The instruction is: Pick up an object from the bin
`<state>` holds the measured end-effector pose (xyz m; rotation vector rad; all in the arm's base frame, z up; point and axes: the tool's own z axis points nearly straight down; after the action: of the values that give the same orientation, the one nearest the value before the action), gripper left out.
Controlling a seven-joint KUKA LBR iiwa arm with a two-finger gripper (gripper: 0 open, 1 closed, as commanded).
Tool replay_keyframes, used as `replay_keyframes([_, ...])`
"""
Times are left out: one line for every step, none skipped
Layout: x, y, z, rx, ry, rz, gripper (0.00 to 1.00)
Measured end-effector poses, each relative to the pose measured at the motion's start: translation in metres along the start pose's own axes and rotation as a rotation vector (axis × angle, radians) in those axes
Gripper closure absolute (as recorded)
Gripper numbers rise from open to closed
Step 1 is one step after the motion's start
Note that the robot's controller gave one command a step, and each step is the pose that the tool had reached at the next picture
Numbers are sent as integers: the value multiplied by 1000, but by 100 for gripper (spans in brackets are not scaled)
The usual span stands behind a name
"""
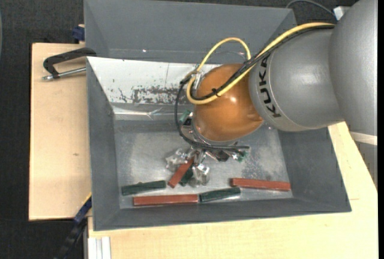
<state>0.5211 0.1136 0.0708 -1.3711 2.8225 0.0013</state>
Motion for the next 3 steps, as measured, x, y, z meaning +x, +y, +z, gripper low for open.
replay_keyframes([1,0,0,0,0,-16,100])
replay_keyframes([1,0,-1,0,0,-23,100])
replay_keyframes([1,0,-8,-2,3,-16,100])
